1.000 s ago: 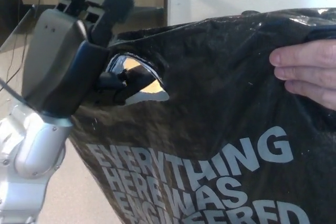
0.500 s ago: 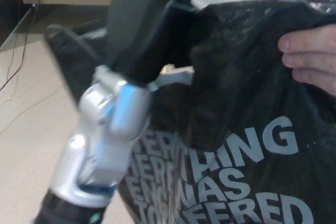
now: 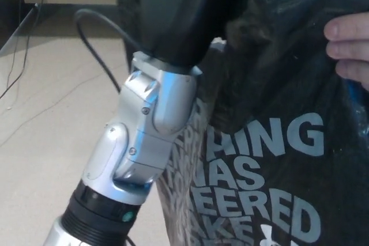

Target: A person is holding a plastic bag and the robot extends its left hand to grab the bag by hooking its thumb into the holes at the top and brings its hand down by its side. Then it extends its arm again to hand the plastic bag back to the person.

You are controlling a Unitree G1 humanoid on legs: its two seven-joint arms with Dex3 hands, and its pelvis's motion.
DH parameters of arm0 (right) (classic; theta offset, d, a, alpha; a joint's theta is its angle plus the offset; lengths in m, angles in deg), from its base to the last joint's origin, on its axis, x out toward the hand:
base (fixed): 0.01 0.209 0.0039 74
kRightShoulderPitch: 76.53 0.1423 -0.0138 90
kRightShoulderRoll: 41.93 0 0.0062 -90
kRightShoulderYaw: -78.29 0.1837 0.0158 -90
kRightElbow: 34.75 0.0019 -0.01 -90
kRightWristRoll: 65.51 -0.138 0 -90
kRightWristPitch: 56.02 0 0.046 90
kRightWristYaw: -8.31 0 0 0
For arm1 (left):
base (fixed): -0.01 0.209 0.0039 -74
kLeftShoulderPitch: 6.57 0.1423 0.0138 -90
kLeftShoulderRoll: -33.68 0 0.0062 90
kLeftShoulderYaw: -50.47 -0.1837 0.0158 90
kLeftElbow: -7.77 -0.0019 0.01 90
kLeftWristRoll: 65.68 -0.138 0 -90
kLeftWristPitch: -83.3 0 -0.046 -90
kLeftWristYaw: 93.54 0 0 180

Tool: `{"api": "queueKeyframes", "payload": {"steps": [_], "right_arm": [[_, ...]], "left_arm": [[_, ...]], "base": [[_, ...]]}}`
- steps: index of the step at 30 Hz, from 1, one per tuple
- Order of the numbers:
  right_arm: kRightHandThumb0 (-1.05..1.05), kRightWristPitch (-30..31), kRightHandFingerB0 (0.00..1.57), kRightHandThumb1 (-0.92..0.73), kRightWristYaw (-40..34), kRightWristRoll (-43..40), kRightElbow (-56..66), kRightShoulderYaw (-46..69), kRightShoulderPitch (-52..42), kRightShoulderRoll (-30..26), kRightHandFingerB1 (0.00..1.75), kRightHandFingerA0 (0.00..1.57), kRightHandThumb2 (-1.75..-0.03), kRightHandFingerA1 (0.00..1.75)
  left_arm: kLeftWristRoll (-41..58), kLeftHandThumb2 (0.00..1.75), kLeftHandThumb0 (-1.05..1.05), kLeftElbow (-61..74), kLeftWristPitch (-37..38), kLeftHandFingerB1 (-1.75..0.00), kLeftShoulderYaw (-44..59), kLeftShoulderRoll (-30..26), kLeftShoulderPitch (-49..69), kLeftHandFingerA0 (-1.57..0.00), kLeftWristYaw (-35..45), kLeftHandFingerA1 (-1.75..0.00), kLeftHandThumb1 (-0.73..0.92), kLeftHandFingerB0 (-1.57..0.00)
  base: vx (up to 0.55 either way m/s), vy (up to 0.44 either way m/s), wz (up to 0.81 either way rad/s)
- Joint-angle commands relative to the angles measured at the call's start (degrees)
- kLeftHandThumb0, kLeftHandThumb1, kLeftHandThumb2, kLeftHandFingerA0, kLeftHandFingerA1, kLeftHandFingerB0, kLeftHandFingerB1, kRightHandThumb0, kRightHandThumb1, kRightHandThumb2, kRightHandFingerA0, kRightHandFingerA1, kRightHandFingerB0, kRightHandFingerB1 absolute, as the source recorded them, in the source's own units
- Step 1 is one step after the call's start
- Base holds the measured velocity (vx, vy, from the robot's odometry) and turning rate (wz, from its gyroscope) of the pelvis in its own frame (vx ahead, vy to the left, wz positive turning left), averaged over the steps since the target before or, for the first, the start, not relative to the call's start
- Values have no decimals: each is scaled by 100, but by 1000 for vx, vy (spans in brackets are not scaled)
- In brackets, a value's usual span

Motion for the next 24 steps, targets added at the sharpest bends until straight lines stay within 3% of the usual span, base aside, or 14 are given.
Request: {"api": "queueKeyframes", "payload": {"steps": [1, 2, 5, 8, 10, 12, 14, 19, 20, 21, 22, 24], "right_arm": [[-28, -61, 48, -64, 132, -39, -44, -9, -30, -54, 38, 85, -59, 57], [-28, -58, 49, -64, 150, -51, -39, -9, -34, -52, 38, 85, -59, 58], [-27, -1, 49, -65, 163, -40, -11, -21, -41, -57, 39, 84, -59, 56], [-26, -11, 51, -65, 175, -29, -2, -34, -72, -67, 39, 85, -59, 55], [-27, -13, 55, -64, 180, -21, 5, -46, -76, -73, 41, 86, -59, 54], [-28, -18, 55, -64, 232, -62, -10, -36, -69, -62, 41, 85, -59, 55], [-28, -17, 57, -65, 234, -40, -24, -53, -60, -80, 43, 84, -59, 54], [-27, 19, 60, -65, 278, -46, 46, -48, -51, -107, 44, 85, -59, 54], [-27, 3, 59, -65, 272, -37, 49, -53, -43, -106, 43, 85, -59, 54], [-27, 8, 60, -65, 281, -50, 34, -46, -41, -96, 44, 85, -59, 55], [-28, 30, 60, -66, 294, -53, 37, -46, -40, -93, 44, 85, -59, 54], [-28, 58, 61, -66, 334, -76, 29, -38, -34, -82, 44, 85, -58, 54]], "left_arm": [[3, 81, -11, 89, 576, -115, 278, -329, 189, -114, -962, -158, 67, -84], [-2, 77, -10, 124, 604, -122, 323, -389, 224, -97, -1004, -171, 74, -72], [14, 72, -11, 227, 582, -126, 433, -420, 308, -99, -1117, -169, 74, -76], [126, 66, -13, 329, 682, -123, 538, -507, 448, -91, -1139, -167, 75, -77], [221, 67, -25, 484, 739, -122, 683, -586, 694, -94, -1144, -172, 77, -75], [199, 67, -19, 536, 813, -119, 770, -671, 795, -96, -1223, -171, 77, -75], [340, 95, 2, 579, 1010, -125, 897, -824, 950, -94, -1228, -167, 59, -77], [579, 94, -3, 745, 1336, -124, 1194, -1111, 1367, -91, -1215, -164, 62, -76], [563, 89, -7, 822, 1330, -124, 1277, -1157, 1458, -93, -1241, -166, 67, -76], [605, 96, -9, 882, 1355, -118, 1326, -1190, 1513, -110, -1218, -158, 58, -84], [705, 74, -17, 910, 1436, -120, 1370, -1224, 1559, -93, -1190, -165, 76, -77], [838, 67, -19, 956, 1624, -118, 1482, -1312, 1639, -93, -1216, -169, 77, -78]], "base": [[0, 0, 0], [0, 0, 0], [0, 0, 0], [0, 0, 0], [0, 0, 0], [0, 0, 0], [0, 0, 0], [0, 0, 0], [0, 0, 0], [0, 0, 0], [0, 0, 0], [0, 0, 0]]}}
